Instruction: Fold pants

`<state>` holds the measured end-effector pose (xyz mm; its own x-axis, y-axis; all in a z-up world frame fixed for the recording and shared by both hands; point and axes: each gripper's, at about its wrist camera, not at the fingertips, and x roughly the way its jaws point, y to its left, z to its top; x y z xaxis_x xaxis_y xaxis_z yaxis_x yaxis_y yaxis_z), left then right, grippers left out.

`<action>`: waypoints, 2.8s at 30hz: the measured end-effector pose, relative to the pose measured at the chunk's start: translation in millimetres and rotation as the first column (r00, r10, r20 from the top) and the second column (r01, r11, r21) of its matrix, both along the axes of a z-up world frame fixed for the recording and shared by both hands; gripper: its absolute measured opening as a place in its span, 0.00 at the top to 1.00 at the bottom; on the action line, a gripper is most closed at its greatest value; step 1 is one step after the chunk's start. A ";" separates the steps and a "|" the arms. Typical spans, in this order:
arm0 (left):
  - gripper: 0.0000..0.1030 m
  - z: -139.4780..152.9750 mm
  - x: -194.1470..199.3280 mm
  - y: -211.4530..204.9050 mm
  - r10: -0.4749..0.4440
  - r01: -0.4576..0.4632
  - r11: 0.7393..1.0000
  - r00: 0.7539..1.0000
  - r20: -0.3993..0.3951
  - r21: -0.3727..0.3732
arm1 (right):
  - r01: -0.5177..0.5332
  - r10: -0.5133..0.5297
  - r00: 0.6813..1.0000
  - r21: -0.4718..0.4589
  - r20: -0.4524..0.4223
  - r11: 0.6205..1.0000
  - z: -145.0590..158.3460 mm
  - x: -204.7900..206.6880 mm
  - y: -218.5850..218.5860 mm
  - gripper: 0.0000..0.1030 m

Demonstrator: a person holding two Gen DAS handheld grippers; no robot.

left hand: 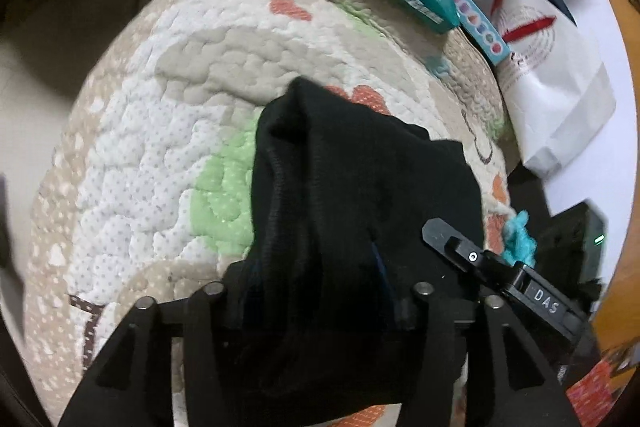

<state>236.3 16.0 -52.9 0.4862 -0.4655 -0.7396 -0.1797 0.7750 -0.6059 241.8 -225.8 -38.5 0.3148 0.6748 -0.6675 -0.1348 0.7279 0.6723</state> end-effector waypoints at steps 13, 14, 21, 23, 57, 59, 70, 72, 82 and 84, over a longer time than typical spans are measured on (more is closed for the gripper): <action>0.47 -0.4 16.1 32.7 0.090 -0.096 0.969 0.995 -0.035 -0.229 | 0.064 -0.064 0.998 0.077 -0.004 0.995 -3.2 -3.7 -16.9 0.35; 0.47 -3.8 15.6 36.4 0.100 -0.107 0.961 0.994 -0.043 -0.255 | 0.067 -0.067 0.998 0.079 0.004 0.995 -1.1 -1.6 -16.8 0.35; 0.43 -21.1 19.5 44.0 0.154 -0.179 0.932 0.983 -0.104 -0.315 | 0.157 -0.155 0.988 0.076 -0.029 0.985 -6.7 18.5 -28.4 0.27; 0.43 -21.5 20.2 45.3 0.148 -0.174 0.929 0.983 -0.105 -0.326 | 0.182 -0.178 0.983 0.109 -0.046 0.977 -7.7 17.4 -35.6 0.27; 0.00 161.0 -270.3 -36.9 0.106 -0.421 0.729 0.848 0.519 0.539 | 0.200 -0.097 0.945 -0.317 0.311 0.927 78.3 -262.2 -47.8 0.26; 0.00 163.5 -279.7 -42.1 0.114 -0.456 0.672 0.843 0.526 0.584 | 0.202 -0.076 0.938 -0.353 0.339 0.914 78.7 -271.1 -40.3 0.25; 0.00 134.4 -282.3 -59.9 0.073 -0.345 0.676 0.910 0.408 0.651 | 0.183 0.024 0.910 -0.452 0.415 0.873 77.8 -290.7 -10.9 0.24; 0.00 127.4 -280.0 -61.0 0.071 -0.319 0.693 0.923 0.379 0.647 | 0.183 0.030 0.907 -0.459 0.419 0.869 77.1 -291.7 -8.6 0.24; 0.00 107.5 -272.3 -62.0 0.042 -0.225 0.752 0.954 0.296 0.620 | 0.198 0.043 0.903 -0.503 0.427 0.841 72.4 -290.3 0.3 0.22; 0.00 105.6 -270.7 -58.9 0.051 -0.221 0.765 0.957 0.285 0.606 | 0.198 0.044 0.905 -0.510 0.423 0.837 70.3 -289.2 1.2 0.22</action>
